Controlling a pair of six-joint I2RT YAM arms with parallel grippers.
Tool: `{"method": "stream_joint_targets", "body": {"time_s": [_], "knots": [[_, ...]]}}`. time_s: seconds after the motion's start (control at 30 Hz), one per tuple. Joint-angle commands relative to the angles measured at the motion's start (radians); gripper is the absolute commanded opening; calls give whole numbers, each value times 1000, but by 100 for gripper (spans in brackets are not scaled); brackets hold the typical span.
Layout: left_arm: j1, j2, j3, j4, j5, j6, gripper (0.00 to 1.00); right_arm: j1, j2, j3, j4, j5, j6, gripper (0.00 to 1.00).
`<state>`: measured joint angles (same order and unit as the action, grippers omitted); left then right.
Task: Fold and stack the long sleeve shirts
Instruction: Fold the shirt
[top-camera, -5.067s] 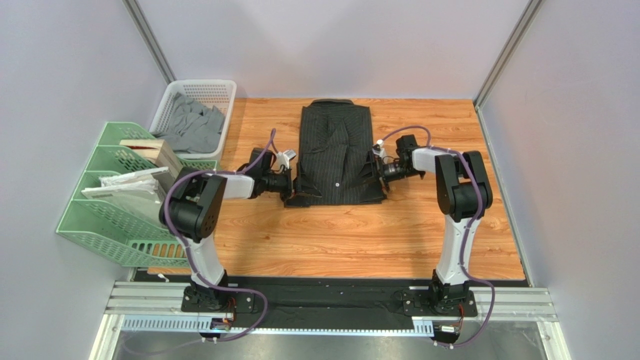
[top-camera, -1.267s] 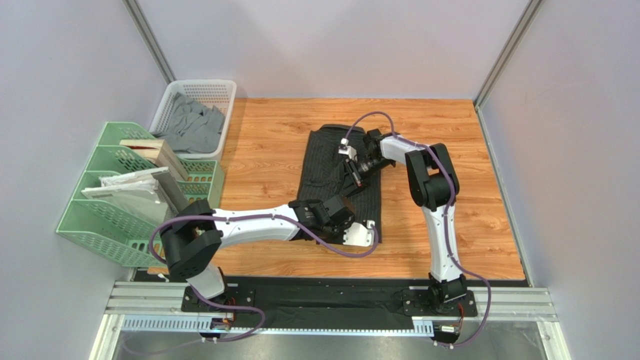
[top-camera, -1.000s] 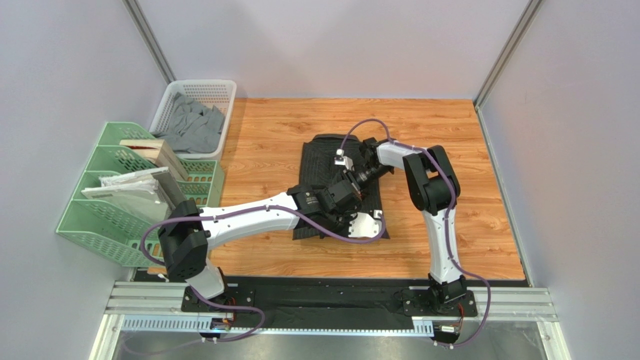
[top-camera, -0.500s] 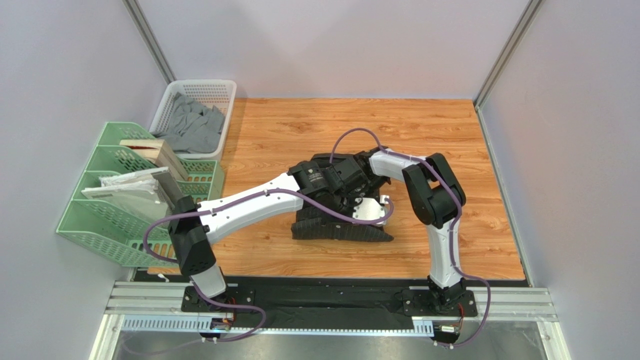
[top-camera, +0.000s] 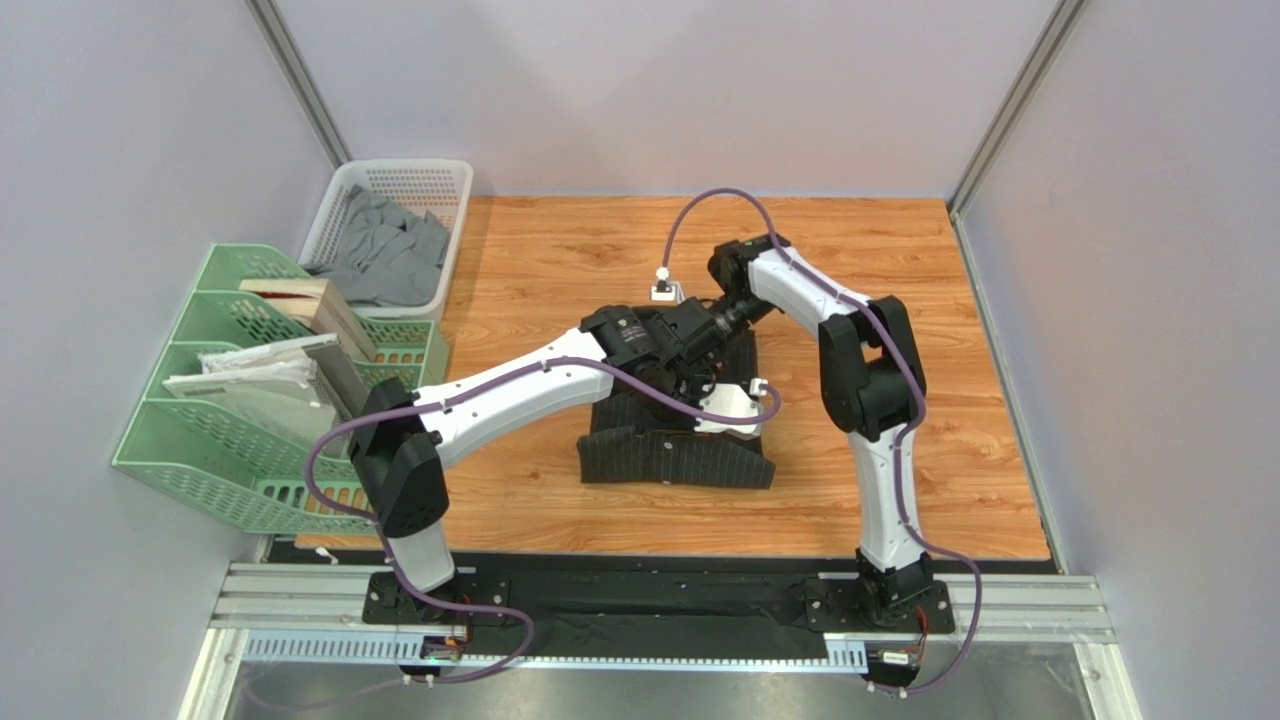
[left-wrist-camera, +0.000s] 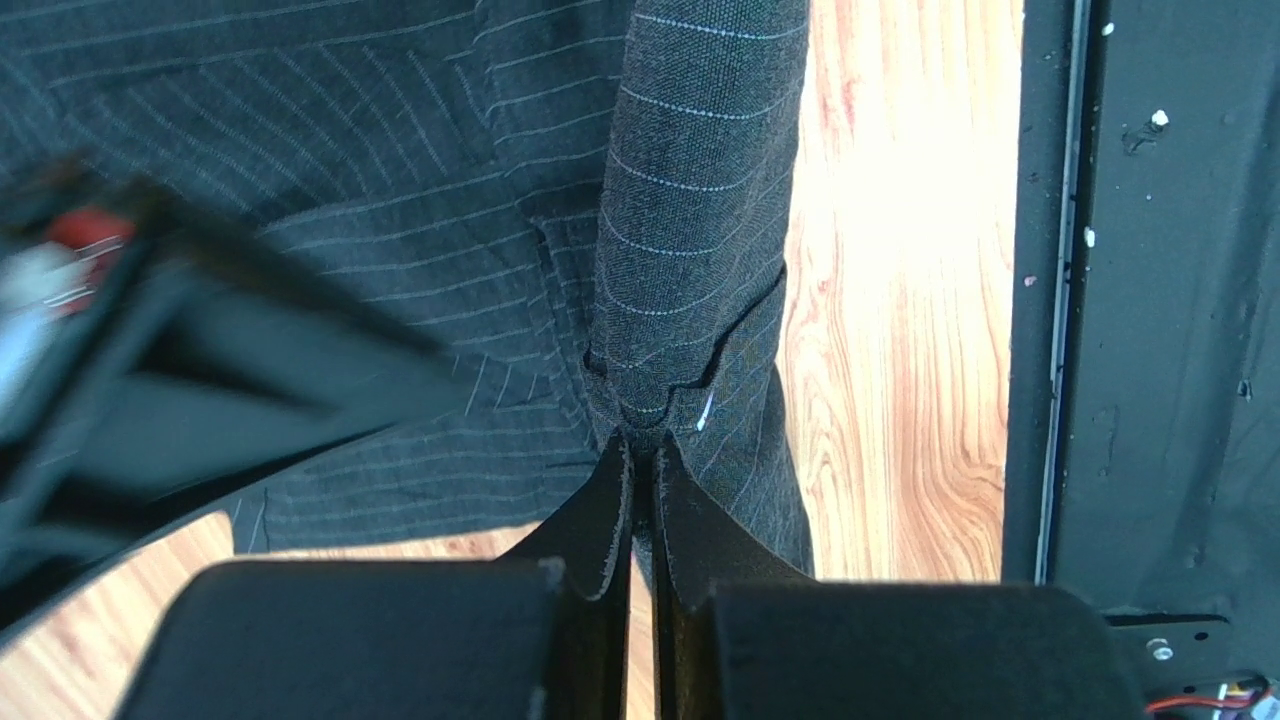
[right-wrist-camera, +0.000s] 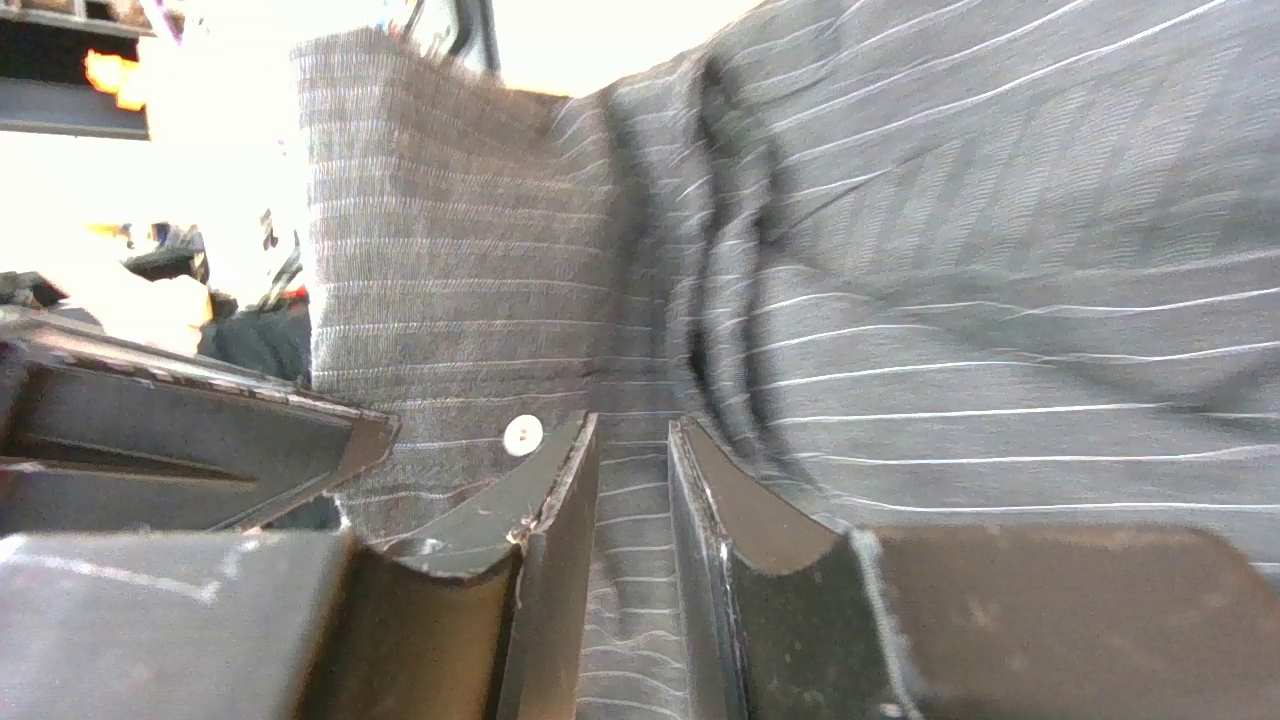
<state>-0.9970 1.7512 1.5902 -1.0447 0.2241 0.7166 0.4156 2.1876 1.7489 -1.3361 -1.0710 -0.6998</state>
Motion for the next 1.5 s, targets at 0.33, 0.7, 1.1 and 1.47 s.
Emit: {"method": "stream_joint_targets", "body": {"time_s": [0.33, 0.7, 1.1, 1.47], "knots": [[170, 206, 192, -52, 172, 233, 3, -86, 258, 310, -94, 51, 129, 25], [297, 433, 342, 45, 219, 365, 29, -227, 265, 491, -83, 72, 255, 48], [544, 332, 411, -147, 538, -223, 60, -336, -41, 198, -88, 115, 223, 76], [706, 136, -151, 239, 614, -644, 66, -324, -153, -77, 34, 163, 201, 82]]}}
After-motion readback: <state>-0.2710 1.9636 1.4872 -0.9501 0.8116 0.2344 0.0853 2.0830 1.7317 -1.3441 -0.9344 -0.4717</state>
